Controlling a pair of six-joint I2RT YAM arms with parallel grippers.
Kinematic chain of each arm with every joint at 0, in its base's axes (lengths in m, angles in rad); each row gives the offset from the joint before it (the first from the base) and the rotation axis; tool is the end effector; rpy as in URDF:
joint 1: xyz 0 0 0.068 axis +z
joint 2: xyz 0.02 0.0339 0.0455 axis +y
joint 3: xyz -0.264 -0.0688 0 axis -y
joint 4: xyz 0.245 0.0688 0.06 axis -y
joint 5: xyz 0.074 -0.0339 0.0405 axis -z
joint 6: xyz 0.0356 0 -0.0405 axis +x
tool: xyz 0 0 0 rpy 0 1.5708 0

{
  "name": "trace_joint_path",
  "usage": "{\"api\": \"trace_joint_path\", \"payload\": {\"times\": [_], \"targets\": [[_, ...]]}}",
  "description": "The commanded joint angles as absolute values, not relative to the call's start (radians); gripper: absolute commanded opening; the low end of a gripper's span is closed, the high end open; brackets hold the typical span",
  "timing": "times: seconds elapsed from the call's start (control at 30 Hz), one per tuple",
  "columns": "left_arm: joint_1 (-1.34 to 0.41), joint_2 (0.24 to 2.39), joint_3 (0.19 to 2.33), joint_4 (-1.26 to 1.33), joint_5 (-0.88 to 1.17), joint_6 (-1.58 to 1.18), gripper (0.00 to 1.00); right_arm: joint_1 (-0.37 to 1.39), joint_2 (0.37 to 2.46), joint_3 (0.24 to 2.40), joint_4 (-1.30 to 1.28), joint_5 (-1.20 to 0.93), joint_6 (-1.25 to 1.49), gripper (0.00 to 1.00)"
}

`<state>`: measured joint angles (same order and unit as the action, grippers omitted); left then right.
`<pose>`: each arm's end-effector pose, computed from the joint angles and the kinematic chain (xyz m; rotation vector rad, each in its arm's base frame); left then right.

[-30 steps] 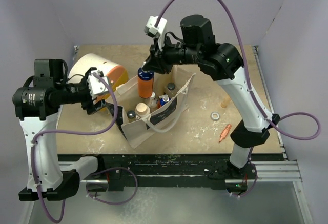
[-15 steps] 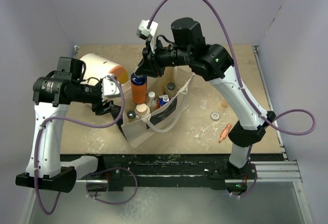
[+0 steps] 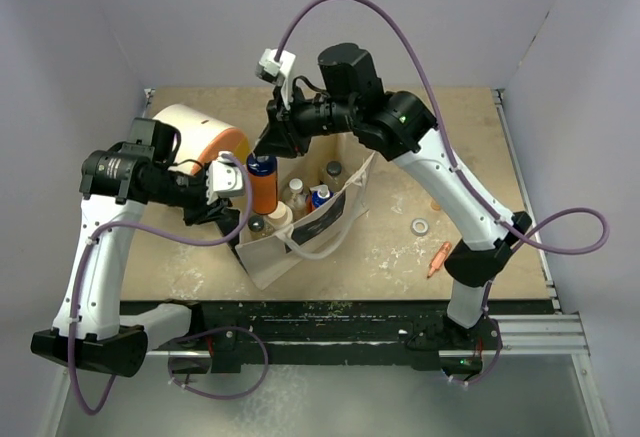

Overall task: Place the personal care products into the canvas bag
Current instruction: Place the care product in the canvas bag.

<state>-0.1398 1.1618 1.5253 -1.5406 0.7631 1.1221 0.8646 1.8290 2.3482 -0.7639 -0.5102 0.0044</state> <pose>0.1559 -0.0468 0.4068 1.5564 1.8078 -0.6176 0.2284 0.2945 0.5170 -1.1320 1.5492 1.0628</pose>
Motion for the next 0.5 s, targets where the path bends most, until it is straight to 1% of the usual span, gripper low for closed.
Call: {"api": "trace_joint_path", "payload": {"times": [0.0,0.17,0.2,0.47], "targets": [[-0.146,1.13,1.529,-1.549,0.774,1.123,0.24,0.881,1.775,2.33,-0.572,-0.553,0.087,0.0],[-0.146,1.122,1.55,-1.549,0.754,1.123,0.02,0.885,1.77,2.275,-0.507,-0.568,0.16,0.0],[-0.146,1.122,1.554,-1.549,0.752,1.123,0.0,0.886,1.769,2.262,-0.491,-0.573,0.172,0.0],[-0.146,1.127,1.585,-1.549,0.741,1.123,0.0,0.893,1.767,2.191,-0.432,-0.579,0.247,0.0]]}}
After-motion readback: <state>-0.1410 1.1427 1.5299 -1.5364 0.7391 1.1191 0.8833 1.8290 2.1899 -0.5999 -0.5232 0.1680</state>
